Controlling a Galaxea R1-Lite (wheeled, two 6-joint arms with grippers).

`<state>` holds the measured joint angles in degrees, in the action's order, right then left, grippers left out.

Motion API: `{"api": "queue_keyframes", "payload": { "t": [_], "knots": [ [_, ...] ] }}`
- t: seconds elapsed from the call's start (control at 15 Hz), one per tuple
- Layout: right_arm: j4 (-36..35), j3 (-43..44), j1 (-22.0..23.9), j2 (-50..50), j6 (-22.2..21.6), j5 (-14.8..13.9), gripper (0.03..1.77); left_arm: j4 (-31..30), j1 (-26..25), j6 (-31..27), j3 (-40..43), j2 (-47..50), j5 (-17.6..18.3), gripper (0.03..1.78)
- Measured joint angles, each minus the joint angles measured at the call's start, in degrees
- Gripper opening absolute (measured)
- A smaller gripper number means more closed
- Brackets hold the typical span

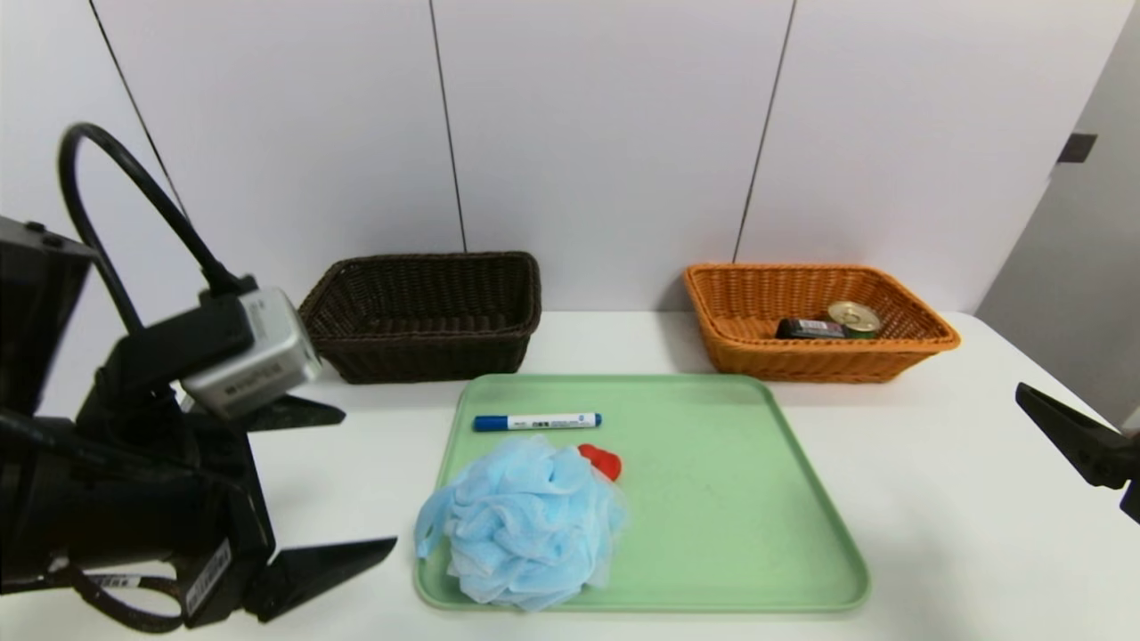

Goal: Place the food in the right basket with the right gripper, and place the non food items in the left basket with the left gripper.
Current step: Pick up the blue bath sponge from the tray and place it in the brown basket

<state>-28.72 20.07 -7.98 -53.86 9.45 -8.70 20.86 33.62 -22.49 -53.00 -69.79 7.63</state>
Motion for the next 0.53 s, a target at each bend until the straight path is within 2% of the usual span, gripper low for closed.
{"api": "queue_keyframes", "payload": {
  "t": [0.07,0.2,0.53],
  "knots": [
    [0.0,-0.3,0.0,0.0,0.0,0.3,1.69,2.2,1.9,-2.8,0.0,-0.9,0.0,1.69],
    [0.0,-0.6,0.0,0.1,0.0,0.8,1.69,2.0,4.4,-5.6,0.0,-3.3,-0.1,1.69],
    [0.0,-1.4,-0.1,0.2,0.1,1.4,1.69,-11.1,5.5,-6.0,-0.2,-10.6,-0.3,1.69]
  ]
}}
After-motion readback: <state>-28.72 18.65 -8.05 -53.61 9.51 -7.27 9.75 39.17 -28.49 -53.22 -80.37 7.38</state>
